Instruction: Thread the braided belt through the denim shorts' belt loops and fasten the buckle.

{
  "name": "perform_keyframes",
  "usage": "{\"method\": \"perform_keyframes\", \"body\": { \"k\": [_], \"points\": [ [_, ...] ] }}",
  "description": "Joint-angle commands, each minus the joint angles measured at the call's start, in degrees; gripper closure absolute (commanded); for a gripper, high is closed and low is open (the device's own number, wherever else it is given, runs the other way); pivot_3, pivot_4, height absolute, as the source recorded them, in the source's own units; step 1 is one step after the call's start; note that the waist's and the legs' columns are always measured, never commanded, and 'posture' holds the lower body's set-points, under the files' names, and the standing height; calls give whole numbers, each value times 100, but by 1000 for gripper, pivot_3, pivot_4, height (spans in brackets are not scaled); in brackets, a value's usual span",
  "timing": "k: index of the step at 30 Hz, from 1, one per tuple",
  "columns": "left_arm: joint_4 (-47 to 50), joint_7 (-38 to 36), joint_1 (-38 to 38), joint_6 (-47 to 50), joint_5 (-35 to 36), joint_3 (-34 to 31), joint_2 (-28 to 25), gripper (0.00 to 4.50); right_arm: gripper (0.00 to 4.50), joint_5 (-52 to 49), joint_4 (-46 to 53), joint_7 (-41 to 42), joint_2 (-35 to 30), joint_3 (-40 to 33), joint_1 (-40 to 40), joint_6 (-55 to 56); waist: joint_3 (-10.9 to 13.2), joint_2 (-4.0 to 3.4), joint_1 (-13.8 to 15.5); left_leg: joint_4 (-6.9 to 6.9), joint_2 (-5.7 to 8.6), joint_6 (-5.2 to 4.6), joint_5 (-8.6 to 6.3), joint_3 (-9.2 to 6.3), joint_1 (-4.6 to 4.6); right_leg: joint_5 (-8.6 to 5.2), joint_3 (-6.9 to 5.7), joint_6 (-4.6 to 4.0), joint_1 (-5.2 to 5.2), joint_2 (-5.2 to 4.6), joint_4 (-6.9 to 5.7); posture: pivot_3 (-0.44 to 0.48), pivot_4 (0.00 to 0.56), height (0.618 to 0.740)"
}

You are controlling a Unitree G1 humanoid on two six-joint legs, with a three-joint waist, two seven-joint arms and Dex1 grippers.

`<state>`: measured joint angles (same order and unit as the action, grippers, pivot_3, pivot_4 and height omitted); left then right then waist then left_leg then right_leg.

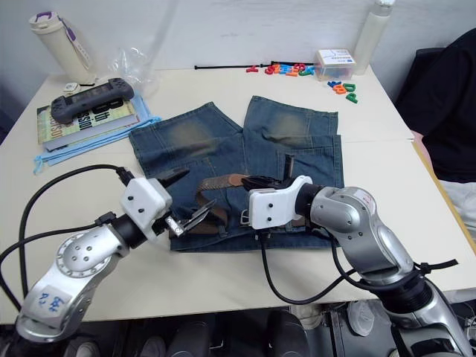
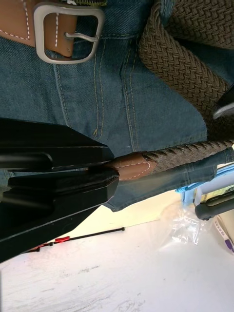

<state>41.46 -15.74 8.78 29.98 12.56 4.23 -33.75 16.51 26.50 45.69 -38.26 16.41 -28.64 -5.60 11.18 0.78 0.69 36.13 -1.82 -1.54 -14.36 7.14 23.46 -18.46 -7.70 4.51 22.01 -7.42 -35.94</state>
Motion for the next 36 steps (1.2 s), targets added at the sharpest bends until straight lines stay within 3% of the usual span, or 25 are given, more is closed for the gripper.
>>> {"method": "perform_keyframes", "body": {
  "k": [1,6,7,9,17,27,32,36],
  "points": [
    [-61,199,336,95,-441,189,168,57,4500,46,168,34,57,-11,-71,-23,0,0,-1,0,0,0,0,1,-1,0,1,0,0,0,-1,0,150,716],
    [-92,134,496,286,-594,252,335,57,4500,76,231,53,91,-38,-46,-96,2,3,-8,0,1,-2,1,1,0,0,0,1,0,0,-1,0,150,716],
    [-81,114,501,321,-624,258,339,301,4500,80,236,55,91,-41,-44,-101,2,3,-7,-1,1,-2,1,1,0,0,0,1,0,0,-1,0,150,716],
    [-64,43,519,328,-669,279,341,884,4500,85,231,56,90,-53,-40,-107,2,4,-5,1,1,-2,2,1,0,0,-1,1,-1,0,-2,0,150,716],
    [16,-111,432,332,-795,258,384,4479,4500,95,219,50,103,-90,-40,-134,2,4,-7,4,1,-3,3,1,-1,0,0,1,-1,-1,-5,0,150,716],
    [-36,-205,176,167,-1004,231,376,4479,4500,-19,302,-19,323,-191,-14,-535,2,4,-21,6,1,-3,3,1,-1,0,-1,1,-2,-1,-7,0,150,716],
    [-188,-140,-208,219,-932,53,532,4500,2723,-257,631,-38,565,-402,213,-1450,2,4,-47,5,1,-4,3,0,-2,0,-1,1,-4,-1,-7,0,150,716],
    [-230,-72,-545,368,-781,-251,781,4500,860,-580,1161,277,411,-449,678,-2171,2,5,-54,6,1,-6,2,-2,-1,0,-2,1,-4,-2,-7,0,150,716]
  ]
}}
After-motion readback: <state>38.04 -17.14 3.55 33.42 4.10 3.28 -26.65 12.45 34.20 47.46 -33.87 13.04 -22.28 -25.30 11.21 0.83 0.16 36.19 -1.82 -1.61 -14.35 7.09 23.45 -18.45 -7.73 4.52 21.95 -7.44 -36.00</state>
